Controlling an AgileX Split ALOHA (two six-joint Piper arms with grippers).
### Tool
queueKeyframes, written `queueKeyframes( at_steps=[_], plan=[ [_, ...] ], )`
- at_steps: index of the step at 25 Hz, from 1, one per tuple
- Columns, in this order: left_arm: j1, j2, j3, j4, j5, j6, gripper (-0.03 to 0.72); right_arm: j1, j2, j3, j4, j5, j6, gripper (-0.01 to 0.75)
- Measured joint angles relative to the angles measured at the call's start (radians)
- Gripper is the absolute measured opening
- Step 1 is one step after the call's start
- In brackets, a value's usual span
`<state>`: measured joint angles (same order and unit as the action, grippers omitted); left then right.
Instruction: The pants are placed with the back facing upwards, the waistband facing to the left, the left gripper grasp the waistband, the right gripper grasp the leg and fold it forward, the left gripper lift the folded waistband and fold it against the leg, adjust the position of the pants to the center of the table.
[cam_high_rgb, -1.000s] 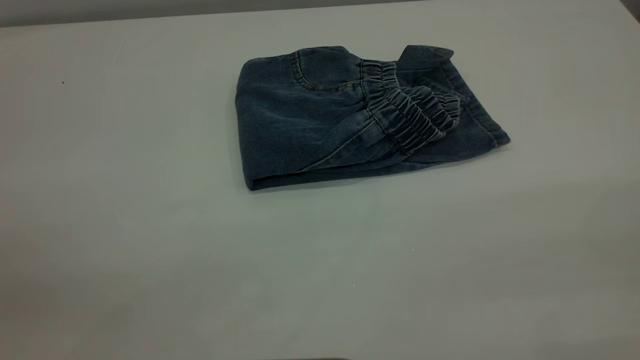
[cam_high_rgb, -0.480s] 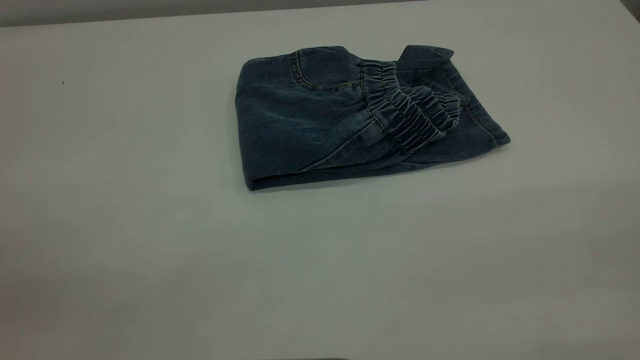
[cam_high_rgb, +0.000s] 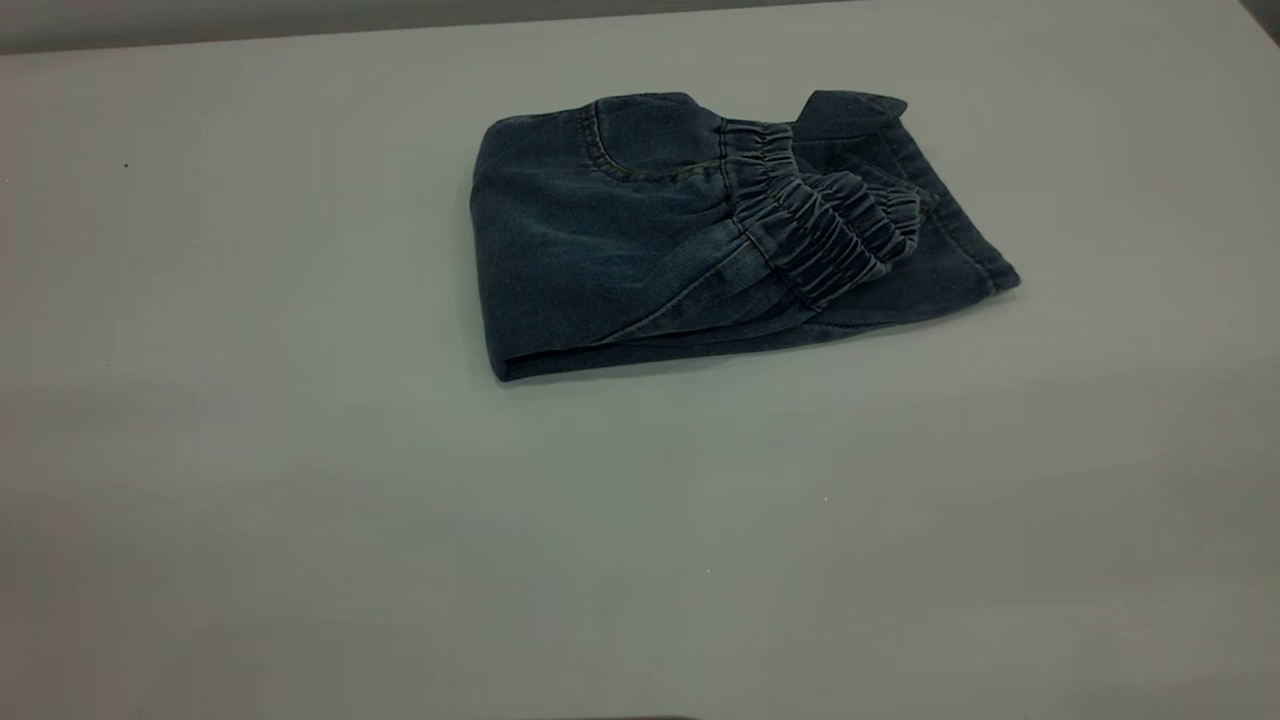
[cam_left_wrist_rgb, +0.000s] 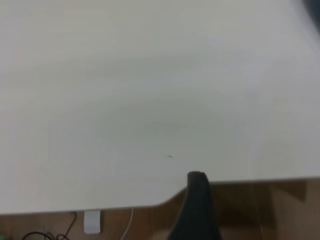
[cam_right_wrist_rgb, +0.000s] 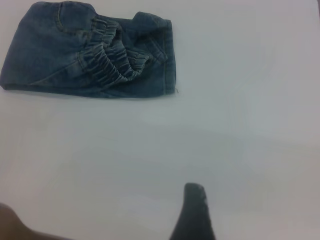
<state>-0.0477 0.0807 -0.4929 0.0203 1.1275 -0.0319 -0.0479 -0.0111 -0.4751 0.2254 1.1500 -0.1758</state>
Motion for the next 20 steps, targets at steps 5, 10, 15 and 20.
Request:
queueKeyframes(
  at_steps=[5, 10, 15, 20],
  plan=[
    [0.042, -0.064, 0.000, -0.001, 0.000, 0.000, 0.551, 0.000, 0.000, 0.000, 0.001, 0.000, 0.000, 0.494],
    [0.042, -0.099, 0.000, -0.001, 0.001, 0.001, 0.551, 0.000, 0.000, 0.000, 0.002, 0.000, 0.000, 0.494],
    [0.042, -0.099, 0.000, -0.001, 0.001, 0.001, 0.551, 0.000, 0.000, 0.000, 0.002, 0.000, 0.000, 0.494],
    [0.042, -0.099, 0.000, -0.001, 0.001, 0.001, 0.551, 0.000, 0.000, 0.000, 0.002, 0.000, 0.000, 0.494]
  ],
)
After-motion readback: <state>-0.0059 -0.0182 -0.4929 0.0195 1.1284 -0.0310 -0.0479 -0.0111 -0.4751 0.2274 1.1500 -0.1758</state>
